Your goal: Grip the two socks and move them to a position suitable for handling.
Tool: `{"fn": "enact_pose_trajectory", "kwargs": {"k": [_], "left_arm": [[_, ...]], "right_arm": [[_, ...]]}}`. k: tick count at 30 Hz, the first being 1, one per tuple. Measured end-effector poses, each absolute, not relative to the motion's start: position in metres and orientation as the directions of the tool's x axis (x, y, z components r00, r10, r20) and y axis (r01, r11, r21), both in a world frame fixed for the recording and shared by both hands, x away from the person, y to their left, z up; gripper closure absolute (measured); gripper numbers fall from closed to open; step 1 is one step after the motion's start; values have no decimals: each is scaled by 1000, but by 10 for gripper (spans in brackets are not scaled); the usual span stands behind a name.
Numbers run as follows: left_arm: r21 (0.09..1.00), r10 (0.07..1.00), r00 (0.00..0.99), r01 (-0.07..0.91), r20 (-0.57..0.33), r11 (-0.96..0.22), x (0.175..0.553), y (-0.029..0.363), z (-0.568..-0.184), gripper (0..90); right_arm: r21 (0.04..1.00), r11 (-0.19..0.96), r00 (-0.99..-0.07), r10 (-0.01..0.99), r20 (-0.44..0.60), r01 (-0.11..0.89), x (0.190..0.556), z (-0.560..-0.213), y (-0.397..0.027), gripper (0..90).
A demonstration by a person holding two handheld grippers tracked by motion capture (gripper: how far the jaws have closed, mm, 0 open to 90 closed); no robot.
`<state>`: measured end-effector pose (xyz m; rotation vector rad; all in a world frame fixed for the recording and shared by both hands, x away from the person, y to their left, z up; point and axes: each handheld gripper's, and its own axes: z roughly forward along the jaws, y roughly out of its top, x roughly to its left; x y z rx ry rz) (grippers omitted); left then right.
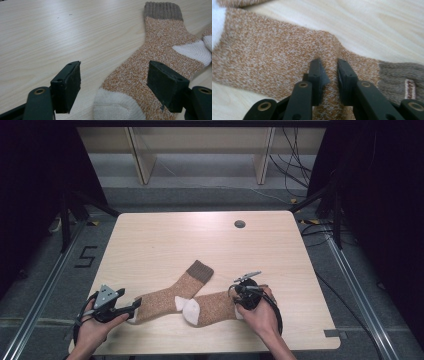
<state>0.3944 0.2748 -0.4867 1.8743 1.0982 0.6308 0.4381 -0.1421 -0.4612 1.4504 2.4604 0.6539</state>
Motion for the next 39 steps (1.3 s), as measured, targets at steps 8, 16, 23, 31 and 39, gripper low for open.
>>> {"fn": "enact_pose_trajectory", "kwargs": {"k": [8, 16, 23, 31, 39], "left_arm": [[838, 842, 539, 444, 33, -317, 396, 271, -490, 290], [791, 829, 558, 495, 26, -358, 394, 268, -494, 310], [747, 801, 596, 508, 54, -429, 396, 268, -496, 301], [754, 827, 563, 543, 0, -370, 397, 269, -500, 287], [744, 821, 571, 544, 10, -388, 399, 268, -503, 280]], "right_arm": [[439, 472, -529, 849, 8, 765, 434, -460, -144, 589], [587, 444, -555, 832, 11, 677, 442, -426, -131, 488], [618, 475, -612, 791, 11, 626, 486, -430, -94, 450], [601, 484, -618, 786, 21, 636, 527, -452, -58, 448], [583, 495, -612, 791, 5, 644, 542, -467, -54, 425]]}}
